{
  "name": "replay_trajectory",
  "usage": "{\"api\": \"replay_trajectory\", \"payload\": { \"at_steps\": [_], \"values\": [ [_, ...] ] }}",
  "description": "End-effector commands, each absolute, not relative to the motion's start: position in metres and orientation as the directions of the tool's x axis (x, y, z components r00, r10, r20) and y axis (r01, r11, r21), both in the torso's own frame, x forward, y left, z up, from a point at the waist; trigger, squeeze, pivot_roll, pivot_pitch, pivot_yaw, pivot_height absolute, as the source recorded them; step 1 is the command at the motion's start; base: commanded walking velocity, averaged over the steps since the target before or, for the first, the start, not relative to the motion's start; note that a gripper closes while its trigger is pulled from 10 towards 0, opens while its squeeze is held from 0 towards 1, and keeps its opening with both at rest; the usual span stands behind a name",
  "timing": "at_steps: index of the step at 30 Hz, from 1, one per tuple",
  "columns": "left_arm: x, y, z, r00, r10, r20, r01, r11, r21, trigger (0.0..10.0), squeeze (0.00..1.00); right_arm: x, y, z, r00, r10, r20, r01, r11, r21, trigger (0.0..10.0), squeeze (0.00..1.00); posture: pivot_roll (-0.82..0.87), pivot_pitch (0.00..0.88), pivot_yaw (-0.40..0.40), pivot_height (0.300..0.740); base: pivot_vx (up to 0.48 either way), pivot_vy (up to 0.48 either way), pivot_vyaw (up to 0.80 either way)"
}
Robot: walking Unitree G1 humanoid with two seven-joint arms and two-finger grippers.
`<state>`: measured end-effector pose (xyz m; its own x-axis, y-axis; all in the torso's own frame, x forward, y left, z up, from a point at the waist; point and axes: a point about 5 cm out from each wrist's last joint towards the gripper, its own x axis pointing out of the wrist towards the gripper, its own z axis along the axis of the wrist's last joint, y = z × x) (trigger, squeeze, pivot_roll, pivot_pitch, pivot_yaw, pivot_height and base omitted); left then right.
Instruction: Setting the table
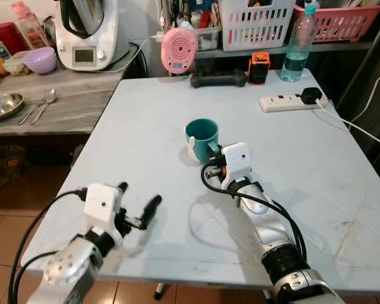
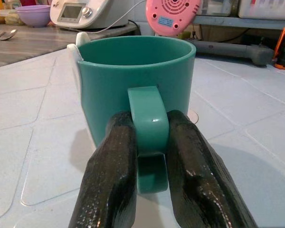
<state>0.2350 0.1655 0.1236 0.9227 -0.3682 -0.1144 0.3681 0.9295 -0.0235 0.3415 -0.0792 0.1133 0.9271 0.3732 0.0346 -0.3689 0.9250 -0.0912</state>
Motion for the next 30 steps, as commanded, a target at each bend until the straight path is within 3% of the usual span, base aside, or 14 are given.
{"api": "replay_trajectory", "payload": {
  "at_steps": [1,7,11,14,26,30],
  "values": [
    [0.246,0.174,0.118,0.935,-0.34,-0.105,0.346,0.937,0.042,10.0,0.0,0.342,-0.078,0.118,0.92,0.389,0.05,-0.383,0.918,-0.105,0.0,0.0,-0.12,0.043,0.082,0.74,0.0,0.0,0.0],
    [0.259,0.179,0.083,0.902,-0.409,-0.14,0.416,0.909,0.03,10.0,0.0,0.34,-0.085,0.118,0.923,0.38,0.055,-0.373,0.922,-0.104,0.0,0.0,-0.14,0.047,0.085,0.74,0.0,0.0,0.0],
    [0.251,0.169,0.073,0.809,-0.57,-0.146,0.566,0.822,-0.072,10.0,0.0,0.338,-0.09,0.117,0.925,0.376,0.054,-0.369,0.923,-0.106,0.0,0.0,-0.15,0.053,0.086,0.74,0.0,0.0,0.0],
    [0.249,0.169,0.07,0.783,-0.606,-0.141,0.603,0.795,-0.07,10.0,0.0,0.338,-0.092,0.117,0.926,0.374,0.053,-0.367,0.924,-0.108,0.0,0.0,-0.15,0.054,0.086,0.74,0.0,0.0,0.0],
    [0.255,0.174,0.073,0.777,-0.627,-0.052,0.624,0.778,-0.073,10.0,0.0,0.337,-0.093,0.12,0.923,0.38,0.057,-0.373,0.922,-0.107,0.0,0.0,-0.16,0.049,0.081,0.74,0.0,0.0,0.0],
    [0.257,0.18,0.07,0.832,-0.553,-0.05,0.551,0.833,-0.051,10.0,0.0,0.335,-0.092,0.133,0.914,0.387,0.12,-0.373,0.92,-0.121,0.0,0.0,-0.16,0.043,0.084,0.74,0.0,0.0,0.0]
  ]
}}
